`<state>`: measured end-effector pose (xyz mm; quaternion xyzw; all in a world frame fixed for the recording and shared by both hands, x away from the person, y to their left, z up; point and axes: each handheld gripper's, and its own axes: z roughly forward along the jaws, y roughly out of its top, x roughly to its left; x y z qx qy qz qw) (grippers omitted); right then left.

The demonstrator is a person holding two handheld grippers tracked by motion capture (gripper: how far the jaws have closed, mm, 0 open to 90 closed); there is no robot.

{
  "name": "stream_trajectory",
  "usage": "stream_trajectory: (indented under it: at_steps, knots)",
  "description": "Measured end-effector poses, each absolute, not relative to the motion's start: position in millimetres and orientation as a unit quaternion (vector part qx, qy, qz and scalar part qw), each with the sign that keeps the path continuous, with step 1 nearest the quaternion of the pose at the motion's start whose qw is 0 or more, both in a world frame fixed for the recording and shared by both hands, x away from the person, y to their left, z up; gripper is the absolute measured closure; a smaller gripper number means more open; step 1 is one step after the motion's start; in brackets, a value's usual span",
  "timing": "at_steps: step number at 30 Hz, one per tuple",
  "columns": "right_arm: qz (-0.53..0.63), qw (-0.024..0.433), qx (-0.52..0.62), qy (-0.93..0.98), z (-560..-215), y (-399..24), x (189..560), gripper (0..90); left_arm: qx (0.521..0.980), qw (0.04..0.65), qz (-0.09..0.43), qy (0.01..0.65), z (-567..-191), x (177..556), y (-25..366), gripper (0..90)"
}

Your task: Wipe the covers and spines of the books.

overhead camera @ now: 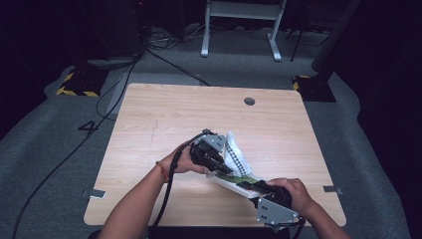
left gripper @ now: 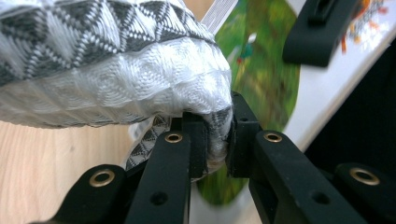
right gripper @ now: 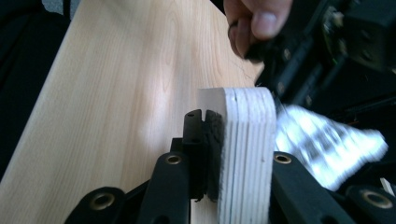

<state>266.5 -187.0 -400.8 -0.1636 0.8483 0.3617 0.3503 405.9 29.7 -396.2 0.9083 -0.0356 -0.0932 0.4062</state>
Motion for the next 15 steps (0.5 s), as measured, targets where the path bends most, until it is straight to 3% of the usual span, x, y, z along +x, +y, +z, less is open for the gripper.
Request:
stream_trajectory:
  at_steps: [8, 15]
  knots:
    - [0.357, 0.354, -0.179, 0.846, -401.3, -183.1, 259.2, 77.7, 0.913, 0.392, -0.095, -0.059, -396.8, 403.6, 5.2, 81.2]
    - [0.352, 0.366, -0.163, 0.846, -400.8, -192.8, 264.6, 77.8, 0.921, 0.38, -0.078, -0.012, -403.7, 419.6, 31.0, 81.2]
